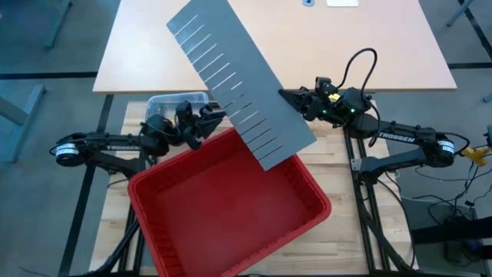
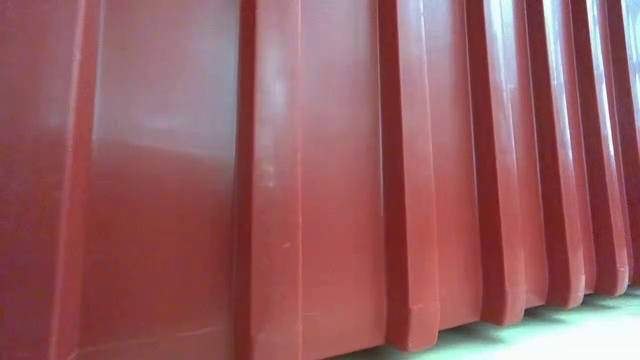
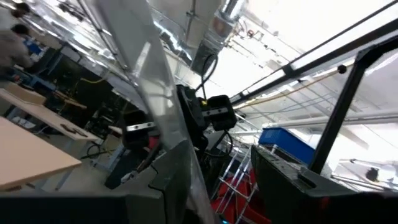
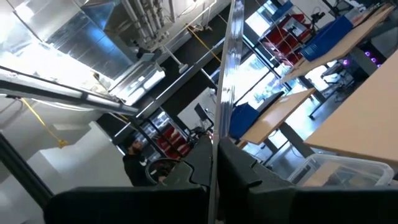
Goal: Sort blocks
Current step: Insert the bin divider into the red bin
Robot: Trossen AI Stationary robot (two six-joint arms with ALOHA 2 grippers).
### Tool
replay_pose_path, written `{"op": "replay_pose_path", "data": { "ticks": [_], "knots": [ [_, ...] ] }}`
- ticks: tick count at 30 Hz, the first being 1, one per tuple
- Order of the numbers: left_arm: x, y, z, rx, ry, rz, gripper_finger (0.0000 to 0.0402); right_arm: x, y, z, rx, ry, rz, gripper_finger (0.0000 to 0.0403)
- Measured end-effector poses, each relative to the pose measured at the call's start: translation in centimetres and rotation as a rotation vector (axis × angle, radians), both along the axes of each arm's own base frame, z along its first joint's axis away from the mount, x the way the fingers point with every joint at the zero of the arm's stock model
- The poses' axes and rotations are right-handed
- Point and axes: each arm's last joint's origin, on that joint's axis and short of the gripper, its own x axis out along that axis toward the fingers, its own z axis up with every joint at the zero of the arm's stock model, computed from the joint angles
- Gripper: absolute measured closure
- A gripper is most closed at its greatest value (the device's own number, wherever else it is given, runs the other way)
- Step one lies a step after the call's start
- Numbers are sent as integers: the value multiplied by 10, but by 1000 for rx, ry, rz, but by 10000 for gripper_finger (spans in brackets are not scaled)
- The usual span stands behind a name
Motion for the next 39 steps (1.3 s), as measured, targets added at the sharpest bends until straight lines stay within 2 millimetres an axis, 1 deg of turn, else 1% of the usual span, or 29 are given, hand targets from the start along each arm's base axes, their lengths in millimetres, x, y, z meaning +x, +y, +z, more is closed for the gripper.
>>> {"op": "replay_pose_path", "data": {
  "ticks": [3, 6, 14, 19, 28, 39],
  "knots": [
    [-11, -2, -4, -26, -9, 19, 256, 0, 0, 0, 2, 0, 1, 403],
    [-16, -3, -5, -36, -7, 30, 261, 0, 0, 0, 6, -1, 2, 403],
    [-8, 0, -15, -70, 38, 35, 262, 0, 0, 0, 10, -2, 3, 403],
    [-3, 3, -18, -82, 34, 34, 261, 0, 0, 0, 10, -2, 3, 403],
    [-1, 6, -19, -90, -17, 36, 269, 0, 0, 0, 11, -1, 3, 403],
    [1, 8, -21, -116, -27, 27, 263, 1, 0, -1, 14, 9, 5, 403]
  ]
}}
